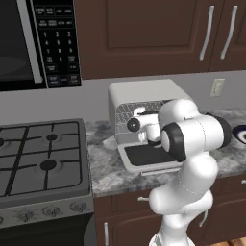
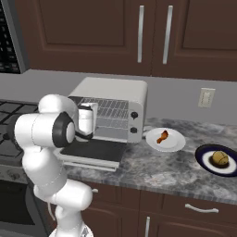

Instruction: Open the toaster oven door. Place the bread on the bottom rack in the toaster oven and place the chicken drumstick on the top rack.

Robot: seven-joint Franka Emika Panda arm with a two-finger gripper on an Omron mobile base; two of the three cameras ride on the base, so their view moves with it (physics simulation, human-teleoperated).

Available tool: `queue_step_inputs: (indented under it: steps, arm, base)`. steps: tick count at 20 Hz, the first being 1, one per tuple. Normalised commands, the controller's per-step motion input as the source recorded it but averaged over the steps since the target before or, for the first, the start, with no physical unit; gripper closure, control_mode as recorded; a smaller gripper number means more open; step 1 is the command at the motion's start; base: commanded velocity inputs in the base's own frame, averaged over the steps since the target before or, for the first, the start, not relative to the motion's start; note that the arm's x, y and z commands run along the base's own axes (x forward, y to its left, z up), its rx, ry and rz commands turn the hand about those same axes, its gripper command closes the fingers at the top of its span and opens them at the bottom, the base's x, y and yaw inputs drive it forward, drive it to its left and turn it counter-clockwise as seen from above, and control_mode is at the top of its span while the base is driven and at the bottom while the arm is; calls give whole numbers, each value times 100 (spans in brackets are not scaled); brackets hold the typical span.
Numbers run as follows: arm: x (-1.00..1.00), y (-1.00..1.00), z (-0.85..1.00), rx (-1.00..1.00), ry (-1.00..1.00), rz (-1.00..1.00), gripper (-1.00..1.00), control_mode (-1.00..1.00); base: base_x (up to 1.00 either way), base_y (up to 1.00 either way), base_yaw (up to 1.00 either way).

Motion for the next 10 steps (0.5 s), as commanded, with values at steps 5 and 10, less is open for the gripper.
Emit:
queue_step_inputs:
  steps: [5,10]
  arm:
    - [32,0,-3,0,0,0,-100,-100]
    - [19,0,0,0,0,0,100,-100]
  base:
    - [0,0,0]
    - [0,0,0]
